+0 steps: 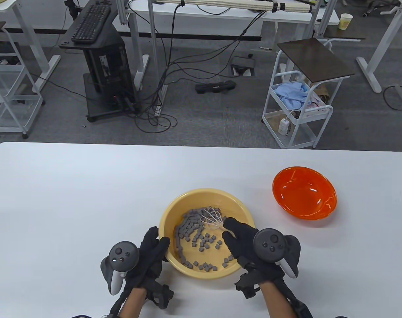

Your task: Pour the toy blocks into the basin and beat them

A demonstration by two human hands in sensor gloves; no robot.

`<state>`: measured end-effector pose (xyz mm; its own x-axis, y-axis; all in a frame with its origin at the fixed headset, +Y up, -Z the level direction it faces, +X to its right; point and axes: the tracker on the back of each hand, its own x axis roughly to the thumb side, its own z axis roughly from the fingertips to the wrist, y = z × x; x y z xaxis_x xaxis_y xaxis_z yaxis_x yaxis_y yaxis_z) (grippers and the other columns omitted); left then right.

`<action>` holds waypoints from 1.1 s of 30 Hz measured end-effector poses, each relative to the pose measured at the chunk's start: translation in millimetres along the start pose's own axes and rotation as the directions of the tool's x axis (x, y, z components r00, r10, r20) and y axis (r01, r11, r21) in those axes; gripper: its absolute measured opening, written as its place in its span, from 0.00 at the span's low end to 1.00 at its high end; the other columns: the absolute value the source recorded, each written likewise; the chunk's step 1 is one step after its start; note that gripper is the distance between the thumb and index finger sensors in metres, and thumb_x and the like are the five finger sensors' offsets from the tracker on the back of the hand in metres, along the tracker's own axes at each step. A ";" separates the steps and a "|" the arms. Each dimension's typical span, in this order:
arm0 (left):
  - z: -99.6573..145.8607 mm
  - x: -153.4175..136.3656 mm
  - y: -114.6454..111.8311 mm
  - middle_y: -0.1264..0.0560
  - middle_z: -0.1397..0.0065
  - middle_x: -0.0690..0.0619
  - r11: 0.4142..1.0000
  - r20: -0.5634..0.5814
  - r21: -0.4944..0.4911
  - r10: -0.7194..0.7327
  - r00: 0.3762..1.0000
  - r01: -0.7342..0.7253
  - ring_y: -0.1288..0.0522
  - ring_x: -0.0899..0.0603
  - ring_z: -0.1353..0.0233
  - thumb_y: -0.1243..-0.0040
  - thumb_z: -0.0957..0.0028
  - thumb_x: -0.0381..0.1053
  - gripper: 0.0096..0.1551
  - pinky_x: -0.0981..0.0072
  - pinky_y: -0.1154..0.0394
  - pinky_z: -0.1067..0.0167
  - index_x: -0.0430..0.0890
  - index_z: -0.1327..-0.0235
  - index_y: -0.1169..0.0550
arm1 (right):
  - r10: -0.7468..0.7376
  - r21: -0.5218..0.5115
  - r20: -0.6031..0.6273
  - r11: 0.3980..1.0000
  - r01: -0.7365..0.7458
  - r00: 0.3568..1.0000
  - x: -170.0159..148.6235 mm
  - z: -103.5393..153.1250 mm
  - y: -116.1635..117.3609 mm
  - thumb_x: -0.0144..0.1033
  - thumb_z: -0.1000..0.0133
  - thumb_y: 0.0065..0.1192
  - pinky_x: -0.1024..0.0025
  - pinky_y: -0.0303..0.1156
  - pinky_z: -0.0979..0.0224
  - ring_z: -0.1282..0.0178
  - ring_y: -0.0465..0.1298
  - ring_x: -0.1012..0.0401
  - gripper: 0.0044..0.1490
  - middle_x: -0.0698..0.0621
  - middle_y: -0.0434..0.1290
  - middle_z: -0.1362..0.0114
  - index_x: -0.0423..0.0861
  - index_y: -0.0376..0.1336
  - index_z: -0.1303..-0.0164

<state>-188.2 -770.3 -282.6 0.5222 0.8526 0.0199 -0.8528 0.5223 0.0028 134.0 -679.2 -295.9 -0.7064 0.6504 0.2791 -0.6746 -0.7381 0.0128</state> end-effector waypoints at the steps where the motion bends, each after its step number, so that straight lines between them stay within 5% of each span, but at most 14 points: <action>1: 0.0 0.0 0.0 0.21 0.43 0.41 1.000 0.000 0.000 0.000 1.000 0.000 0.14 0.50 0.50 0.48 0.27 0.50 0.38 0.43 0.20 0.42 0.23 0.21 0.41 | -0.029 0.042 0.004 0.999 0.029 1.000 -0.8 -1.3 3.2 0.37 0.32 0.68 0.45 0.75 0.43 0.57 0.81 0.45 0.27 0.28 0.75 0.41 0.38 0.66 0.27; 12: 0.0 -0.3 0.2 0.21 0.44 0.41 1.000 -0.004 0.004 -0.003 1.000 0.003 0.14 0.51 0.51 0.48 0.27 0.51 0.39 0.44 0.19 0.43 0.23 0.21 0.41 | -0.201 0.216 0.027 0.958 0.191 0.979 3.7 -5.1 -5.4 0.38 0.33 0.69 0.52 0.77 0.51 0.69 0.80 0.54 0.26 0.33 0.78 0.54 0.37 0.68 0.30; 18: -0.1 -0.4 0.4 0.21 0.45 0.42 1.000 -0.007 0.008 -0.007 1.000 0.008 0.14 0.51 0.52 0.48 0.27 0.51 0.39 0.45 0.19 0.43 0.22 0.21 0.40 | -0.223 0.174 0.025 0.961 0.215 0.975 0.0 -3.1 -22.6 0.42 0.34 0.69 0.55 0.78 0.54 0.76 0.76 0.59 0.23 0.39 0.77 0.62 0.38 0.72 0.38; 33: -0.7 -0.4 0.5 0.21 0.45 0.42 1.000 -0.007 0.003 -0.006 1.000 0.006 0.14 0.51 0.52 0.48 0.27 0.50 0.39 0.45 0.19 0.43 0.23 0.21 0.41 | 0.079 -0.015 0.000 0.997 -0.079 0.997 17.3 9.8 -50.2 0.42 0.34 0.70 0.57 0.78 0.55 0.78 0.74 0.61 0.20 0.43 0.77 0.66 0.41 0.74 0.42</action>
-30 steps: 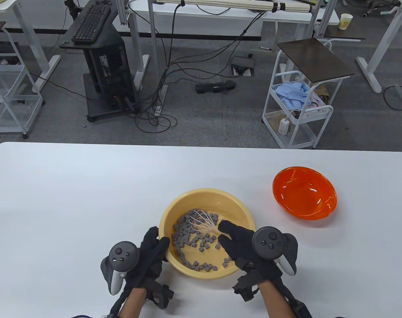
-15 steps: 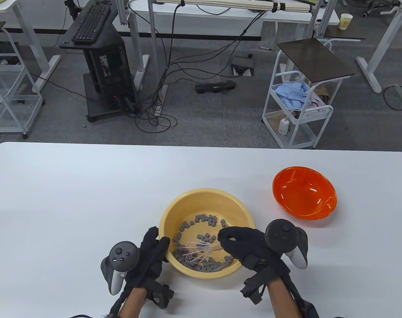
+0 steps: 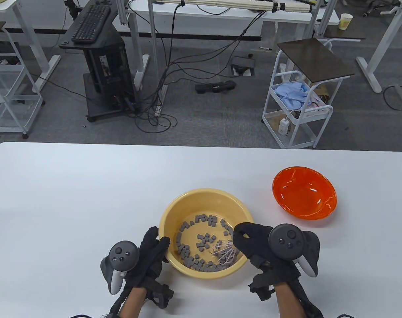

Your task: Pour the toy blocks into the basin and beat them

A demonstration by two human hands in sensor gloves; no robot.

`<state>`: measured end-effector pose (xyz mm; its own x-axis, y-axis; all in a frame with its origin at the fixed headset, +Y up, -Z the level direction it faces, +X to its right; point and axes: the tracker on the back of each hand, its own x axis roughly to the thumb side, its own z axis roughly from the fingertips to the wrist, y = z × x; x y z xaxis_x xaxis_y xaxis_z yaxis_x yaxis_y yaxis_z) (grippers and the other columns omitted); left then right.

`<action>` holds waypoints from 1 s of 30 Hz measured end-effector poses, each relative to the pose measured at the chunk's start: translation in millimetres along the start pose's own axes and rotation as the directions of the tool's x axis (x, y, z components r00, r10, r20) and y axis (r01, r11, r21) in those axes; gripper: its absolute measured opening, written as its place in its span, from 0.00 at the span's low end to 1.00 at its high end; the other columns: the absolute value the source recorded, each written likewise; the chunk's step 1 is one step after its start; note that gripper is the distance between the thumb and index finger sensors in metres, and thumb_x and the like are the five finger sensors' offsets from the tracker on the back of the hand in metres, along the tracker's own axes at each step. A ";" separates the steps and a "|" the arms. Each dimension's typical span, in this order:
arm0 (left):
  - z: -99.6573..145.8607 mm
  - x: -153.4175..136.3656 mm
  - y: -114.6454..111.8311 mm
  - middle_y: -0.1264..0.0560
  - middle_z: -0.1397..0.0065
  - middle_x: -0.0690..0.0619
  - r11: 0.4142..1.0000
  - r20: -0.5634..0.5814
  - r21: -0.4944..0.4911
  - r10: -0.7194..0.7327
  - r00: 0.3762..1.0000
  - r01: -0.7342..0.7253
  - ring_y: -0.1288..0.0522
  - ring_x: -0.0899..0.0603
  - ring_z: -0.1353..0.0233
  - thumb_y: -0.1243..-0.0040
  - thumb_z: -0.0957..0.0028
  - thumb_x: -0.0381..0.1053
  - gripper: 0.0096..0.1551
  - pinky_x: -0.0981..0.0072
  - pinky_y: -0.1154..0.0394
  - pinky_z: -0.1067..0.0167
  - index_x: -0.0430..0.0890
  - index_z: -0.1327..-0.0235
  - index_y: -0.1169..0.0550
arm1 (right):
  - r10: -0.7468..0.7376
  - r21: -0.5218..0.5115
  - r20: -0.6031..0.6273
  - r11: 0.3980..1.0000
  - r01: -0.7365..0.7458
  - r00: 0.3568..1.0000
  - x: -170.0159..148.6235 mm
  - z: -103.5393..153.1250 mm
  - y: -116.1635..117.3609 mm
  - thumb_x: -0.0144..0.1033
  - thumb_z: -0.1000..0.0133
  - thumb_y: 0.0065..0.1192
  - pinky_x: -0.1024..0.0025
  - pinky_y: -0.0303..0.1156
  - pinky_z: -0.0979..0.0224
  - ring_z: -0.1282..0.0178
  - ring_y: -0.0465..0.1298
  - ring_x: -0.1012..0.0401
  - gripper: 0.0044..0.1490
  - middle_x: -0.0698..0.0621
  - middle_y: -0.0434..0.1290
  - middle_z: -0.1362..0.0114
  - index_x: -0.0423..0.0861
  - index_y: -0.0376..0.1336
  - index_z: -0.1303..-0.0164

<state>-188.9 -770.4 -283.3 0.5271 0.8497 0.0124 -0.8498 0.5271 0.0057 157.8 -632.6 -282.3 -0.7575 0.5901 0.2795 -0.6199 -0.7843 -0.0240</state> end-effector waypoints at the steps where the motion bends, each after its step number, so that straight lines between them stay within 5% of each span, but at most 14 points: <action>1: 0.0 0.0 -0.1 0.21 0.45 0.42 1.000 0.000 0.000 0.000 1.000 0.000 0.14 0.51 0.52 0.48 0.27 0.50 0.39 0.45 0.19 0.43 0.22 0.21 0.40 | 0.005 -0.006 0.001 1.000 -0.005 1.000 1.0 0.5 0.3 0.42 0.34 0.69 0.57 0.78 0.54 0.78 0.74 0.61 0.20 0.42 0.77 0.65 0.41 0.74 0.42; 14: -0.4 0.0 0.3 0.21 0.45 0.42 1.000 0.002 -0.003 -0.001 1.000 0.001 0.14 0.51 0.52 0.47 0.27 0.50 0.38 0.44 0.19 0.43 0.23 0.21 0.40 | 0.199 -0.109 -0.016 0.974 -0.199 0.980 4.8 0.0 14.8 0.41 0.33 0.69 0.53 0.77 0.49 0.73 0.76 0.58 0.20 0.39 0.77 0.60 0.42 0.72 0.38; 19: -0.4 0.0 0.3 0.20 0.45 0.42 1.000 0.003 -0.005 0.001 1.000 -0.001 0.14 0.51 0.52 0.47 0.27 0.50 0.38 0.44 0.19 0.43 0.22 0.21 0.40 | 0.154 -0.104 -0.012 0.983 -0.154 0.988 -3.1 -3.7 29.6 0.40 0.32 0.68 0.49 0.76 0.45 0.68 0.79 0.54 0.22 0.36 0.77 0.54 0.41 0.71 0.34; 30: -0.4 -0.2 0.2 0.20 0.45 0.42 1.000 0.003 -0.005 0.003 1.000 -0.003 0.14 0.51 0.53 0.47 0.27 0.50 0.39 0.44 0.19 0.43 0.22 0.21 0.40 | 0.003 0.075 -0.044 0.997 0.001 0.999 -19.3 -11.9 48.1 0.37 0.30 0.63 0.46 0.74 0.42 0.61 0.80 0.50 0.29 0.29 0.75 0.44 0.35 0.63 0.24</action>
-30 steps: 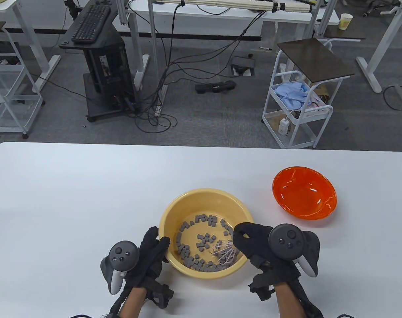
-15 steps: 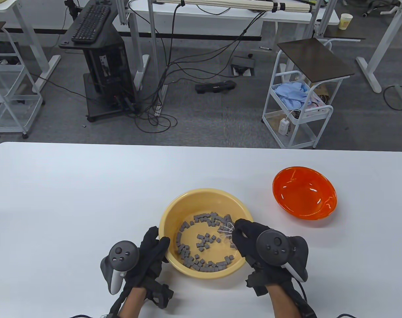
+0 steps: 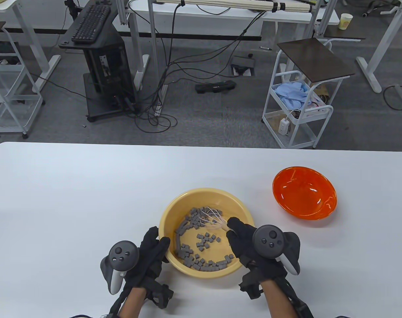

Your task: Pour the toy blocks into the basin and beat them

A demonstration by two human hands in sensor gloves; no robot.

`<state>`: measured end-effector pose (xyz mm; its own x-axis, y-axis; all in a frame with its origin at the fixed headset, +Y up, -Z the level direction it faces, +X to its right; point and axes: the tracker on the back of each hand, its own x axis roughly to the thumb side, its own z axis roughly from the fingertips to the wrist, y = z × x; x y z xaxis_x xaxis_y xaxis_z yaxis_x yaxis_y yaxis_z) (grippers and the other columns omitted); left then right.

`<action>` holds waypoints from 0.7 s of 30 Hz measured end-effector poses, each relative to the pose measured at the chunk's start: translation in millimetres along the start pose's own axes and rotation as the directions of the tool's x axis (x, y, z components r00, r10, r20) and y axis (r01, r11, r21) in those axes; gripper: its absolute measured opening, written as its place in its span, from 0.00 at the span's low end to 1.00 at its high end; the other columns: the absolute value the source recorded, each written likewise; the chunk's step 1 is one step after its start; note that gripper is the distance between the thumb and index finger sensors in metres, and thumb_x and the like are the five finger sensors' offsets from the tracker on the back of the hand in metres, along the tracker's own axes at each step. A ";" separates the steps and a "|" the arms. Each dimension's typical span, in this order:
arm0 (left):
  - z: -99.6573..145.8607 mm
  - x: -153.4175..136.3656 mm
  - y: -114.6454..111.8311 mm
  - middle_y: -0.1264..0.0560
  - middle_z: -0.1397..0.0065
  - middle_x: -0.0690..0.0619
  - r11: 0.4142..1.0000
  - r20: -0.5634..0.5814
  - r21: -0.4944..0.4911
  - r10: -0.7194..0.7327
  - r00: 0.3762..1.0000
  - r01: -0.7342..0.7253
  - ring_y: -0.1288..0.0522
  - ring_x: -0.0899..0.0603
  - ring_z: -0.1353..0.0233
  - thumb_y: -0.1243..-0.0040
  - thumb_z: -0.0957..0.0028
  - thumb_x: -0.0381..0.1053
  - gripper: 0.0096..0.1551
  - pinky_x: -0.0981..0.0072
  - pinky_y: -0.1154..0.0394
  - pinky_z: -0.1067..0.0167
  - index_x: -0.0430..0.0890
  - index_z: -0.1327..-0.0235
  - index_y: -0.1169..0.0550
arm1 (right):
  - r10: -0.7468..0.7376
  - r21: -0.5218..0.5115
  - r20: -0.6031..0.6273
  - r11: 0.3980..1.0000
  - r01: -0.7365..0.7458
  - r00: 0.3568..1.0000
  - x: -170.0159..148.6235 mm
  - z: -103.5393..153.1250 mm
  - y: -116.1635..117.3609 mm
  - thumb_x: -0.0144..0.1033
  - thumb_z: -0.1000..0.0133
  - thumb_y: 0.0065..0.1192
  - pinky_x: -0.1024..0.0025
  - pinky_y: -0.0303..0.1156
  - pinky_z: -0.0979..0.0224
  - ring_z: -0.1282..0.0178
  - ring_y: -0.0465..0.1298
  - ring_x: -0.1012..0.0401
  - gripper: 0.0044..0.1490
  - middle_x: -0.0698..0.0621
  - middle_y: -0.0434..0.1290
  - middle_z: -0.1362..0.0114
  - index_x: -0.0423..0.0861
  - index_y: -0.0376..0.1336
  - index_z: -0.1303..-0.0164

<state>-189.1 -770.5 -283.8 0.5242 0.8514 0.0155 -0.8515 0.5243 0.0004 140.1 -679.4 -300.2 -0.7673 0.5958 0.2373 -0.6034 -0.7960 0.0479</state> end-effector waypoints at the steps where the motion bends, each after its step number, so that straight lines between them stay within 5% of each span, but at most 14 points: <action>1: 0.0 0.0 0.0 0.20 0.45 0.42 1.000 -0.001 0.000 0.000 1.000 0.000 0.14 0.51 0.52 0.47 0.27 0.51 0.39 0.44 0.19 0.43 0.23 0.21 0.40 | -0.012 0.035 -0.007 0.999 0.013 1.000 0.5 -0.9 0.9 0.36 0.30 0.63 0.46 0.74 0.43 0.62 0.80 0.51 0.30 0.29 0.75 0.43 0.33 0.61 0.22; 7: -0.1 0.3 0.0 0.21 0.45 0.42 1.000 -0.004 0.005 -0.006 1.000 0.006 0.14 0.51 0.52 0.47 0.27 0.51 0.38 0.45 0.19 0.43 0.23 0.21 0.40 | 0.105 0.157 -0.004 0.982 -0.103 0.994 9.1 -1.2 4.4 0.36 0.30 0.63 0.53 0.76 0.49 0.66 0.78 0.57 0.37 0.31 0.75 0.44 0.29 0.55 0.19; 21: -0.6 0.4 0.8 0.21 0.41 0.39 0.999 -0.004 -0.001 -0.041 0.999 0.041 0.14 0.48 0.49 0.48 0.27 0.52 0.39 0.42 0.20 0.42 0.23 0.21 0.40 | 0.036 0.000 0.068 0.999 -0.036 0.997 19.6 22.9 -28.0 0.36 0.31 0.62 0.54 0.76 0.50 0.65 0.79 0.56 0.34 0.31 0.75 0.44 0.32 0.58 0.21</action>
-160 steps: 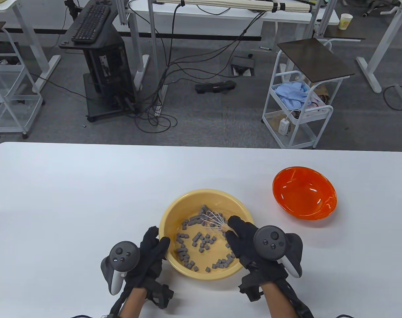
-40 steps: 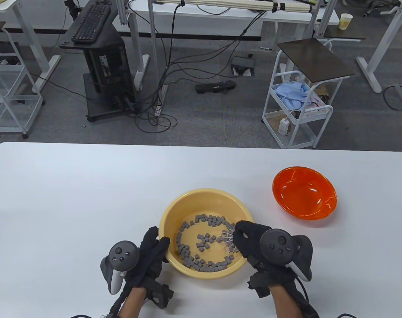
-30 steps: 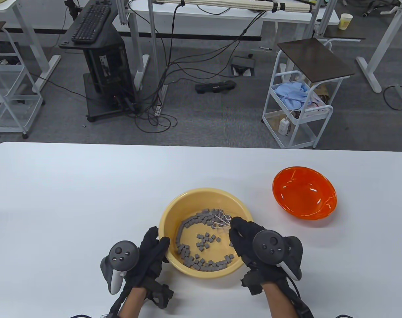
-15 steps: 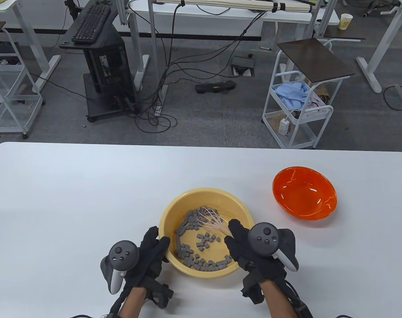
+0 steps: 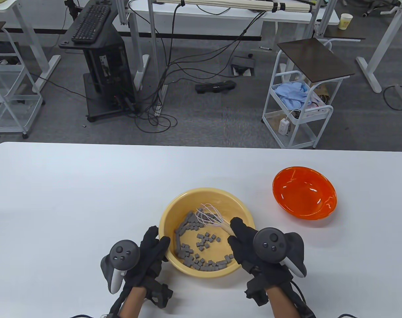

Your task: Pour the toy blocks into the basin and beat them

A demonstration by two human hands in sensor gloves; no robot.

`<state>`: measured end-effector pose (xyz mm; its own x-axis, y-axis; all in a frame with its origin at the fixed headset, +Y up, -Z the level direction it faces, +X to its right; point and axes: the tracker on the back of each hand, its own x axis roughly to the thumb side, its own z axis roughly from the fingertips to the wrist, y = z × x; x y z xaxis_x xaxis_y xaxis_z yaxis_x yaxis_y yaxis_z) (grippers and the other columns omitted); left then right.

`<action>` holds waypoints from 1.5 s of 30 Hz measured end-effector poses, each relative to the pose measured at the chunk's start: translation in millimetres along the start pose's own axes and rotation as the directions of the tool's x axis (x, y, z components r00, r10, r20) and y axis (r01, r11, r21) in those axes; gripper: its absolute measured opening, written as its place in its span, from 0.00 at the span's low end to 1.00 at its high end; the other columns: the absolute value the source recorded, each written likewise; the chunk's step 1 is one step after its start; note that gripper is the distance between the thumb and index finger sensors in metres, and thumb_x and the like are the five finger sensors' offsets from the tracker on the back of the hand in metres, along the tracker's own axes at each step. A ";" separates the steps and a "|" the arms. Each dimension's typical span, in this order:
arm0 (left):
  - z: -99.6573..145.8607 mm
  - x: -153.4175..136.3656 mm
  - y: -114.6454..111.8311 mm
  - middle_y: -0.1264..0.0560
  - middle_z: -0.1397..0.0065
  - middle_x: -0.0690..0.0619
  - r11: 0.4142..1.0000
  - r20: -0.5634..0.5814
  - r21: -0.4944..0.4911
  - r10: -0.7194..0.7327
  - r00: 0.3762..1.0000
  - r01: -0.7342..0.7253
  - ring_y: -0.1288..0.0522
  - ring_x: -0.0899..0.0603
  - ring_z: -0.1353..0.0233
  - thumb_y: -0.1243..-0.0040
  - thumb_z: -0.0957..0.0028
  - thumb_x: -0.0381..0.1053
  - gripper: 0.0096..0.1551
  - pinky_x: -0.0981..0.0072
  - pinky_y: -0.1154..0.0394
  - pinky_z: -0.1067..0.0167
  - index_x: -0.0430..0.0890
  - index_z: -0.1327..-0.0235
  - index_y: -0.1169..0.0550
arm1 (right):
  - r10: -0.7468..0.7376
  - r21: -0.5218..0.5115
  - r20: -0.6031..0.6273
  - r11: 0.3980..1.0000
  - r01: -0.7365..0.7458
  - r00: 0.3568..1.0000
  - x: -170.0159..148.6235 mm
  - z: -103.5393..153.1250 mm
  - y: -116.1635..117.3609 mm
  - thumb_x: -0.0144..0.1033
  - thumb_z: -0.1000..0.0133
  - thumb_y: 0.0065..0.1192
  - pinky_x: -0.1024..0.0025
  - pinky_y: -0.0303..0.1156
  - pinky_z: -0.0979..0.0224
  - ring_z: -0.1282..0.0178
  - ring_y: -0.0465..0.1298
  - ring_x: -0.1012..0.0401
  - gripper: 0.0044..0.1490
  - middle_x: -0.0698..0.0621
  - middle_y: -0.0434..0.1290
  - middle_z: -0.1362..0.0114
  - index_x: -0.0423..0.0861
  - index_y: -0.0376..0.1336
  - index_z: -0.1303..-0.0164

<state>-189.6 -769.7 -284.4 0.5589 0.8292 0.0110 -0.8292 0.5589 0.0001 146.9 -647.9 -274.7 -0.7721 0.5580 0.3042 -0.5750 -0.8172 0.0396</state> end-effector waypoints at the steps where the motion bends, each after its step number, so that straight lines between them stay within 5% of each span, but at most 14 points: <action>1: 0.3 0.7 -0.1 0.22 0.41 0.38 1.000 0.005 0.000 -0.014 1.000 0.014 0.14 0.47 0.49 0.48 0.27 0.52 0.39 0.41 0.21 0.42 0.23 0.21 0.40 | -0.013 -0.005 0.004 1.000 0.013 1.000 -1.7 2.5 -1.5 0.36 0.31 0.62 0.54 0.76 0.49 0.64 0.79 0.56 0.33 0.31 0.75 0.44 0.32 0.58 0.21; 13: 4.5 7.0 -2.0 0.25 0.33 0.32 0.979 0.058 0.032 -0.203 0.977 0.201 0.16 0.40 0.40 0.54 0.26 0.55 0.41 0.36 0.24 0.38 0.24 0.18 0.43 | -0.272 -0.177 -0.021 0.948 0.264 0.962 -66.6 70.5 -24.6 0.36 0.31 0.60 0.52 0.76 0.46 0.61 0.80 0.54 0.33 0.32 0.74 0.41 0.34 0.57 0.20; 19: 5.5 6.0 8.3 0.29 0.27 0.30 0.960 0.072 0.077 -0.275 0.959 0.270 0.20 0.35 0.33 0.56 0.25 0.58 0.42 0.30 0.28 0.35 0.26 0.16 0.45 | -0.388 -0.070 -0.076 0.921 0.383 0.918 -107.1 84.6 -1.2 0.37 0.30 0.57 0.48 0.74 0.40 0.52 0.80 0.48 0.35 0.32 0.71 0.33 0.39 0.52 0.16; 26: 6.4 -5.1 32.5 0.33 0.22 0.29 0.955 0.059 0.159 -0.263 0.963 0.251 0.26 0.28 0.25 0.57 0.25 0.59 0.41 0.20 0.36 0.32 0.31 0.14 0.44 | -0.160 0.024 -0.149 0.986 0.166 0.976 -113.3 88.7 12.4 0.40 0.31 0.59 0.42 0.73 0.38 0.46 0.80 0.41 0.36 0.31 0.71 0.31 0.35 0.54 0.18; 31: 7.0 -4.2 38.6 0.37 0.17 0.28 0.917 0.056 0.177 -0.373 0.926 0.358 0.34 0.23 0.19 0.56 0.26 0.60 0.41 0.14 0.43 0.32 0.33 0.12 0.45 | 0.125 0.223 -0.166 0.971 -0.086 0.978 -101.7 81.6 18.0 0.42 0.31 0.57 0.45 0.74 0.40 0.49 0.81 0.43 0.34 0.31 0.73 0.34 0.33 0.56 0.22; 40: 8.4 1.3 35.9 0.46 0.10 0.28 0.803 0.084 0.162 -0.590 0.803 0.573 0.48 0.16 0.14 0.57 0.26 0.62 0.43 0.08 0.55 0.34 0.37 0.10 0.49 | 0.044 0.001 -0.223 0.999 -0.045 0.974 -112.7 88.8 -3.0 0.41 0.31 0.52 0.48 0.76 0.45 0.55 0.82 0.44 0.35 0.30 0.74 0.38 0.29 0.54 0.25; 45: 7.2 -3.4 34.7 0.47 0.09 0.30 0.803 0.072 0.154 -0.591 0.804 0.576 0.48 0.16 0.14 0.57 0.26 0.62 0.43 0.08 0.54 0.34 0.37 0.10 0.49 | 0.140 0.019 -0.348 0.990 -0.142 0.927 -130.1 96.0 -5.9 0.41 0.31 0.52 0.49 0.76 0.46 0.57 0.82 0.45 0.35 0.30 0.74 0.39 0.29 0.54 0.25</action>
<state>-220.4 -753.1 -277.2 0.9386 0.3354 0.0809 -0.3444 0.9250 0.1602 276.8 -729.5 -223.1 -0.8902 0.4534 -0.0436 -0.4544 -0.8907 0.0144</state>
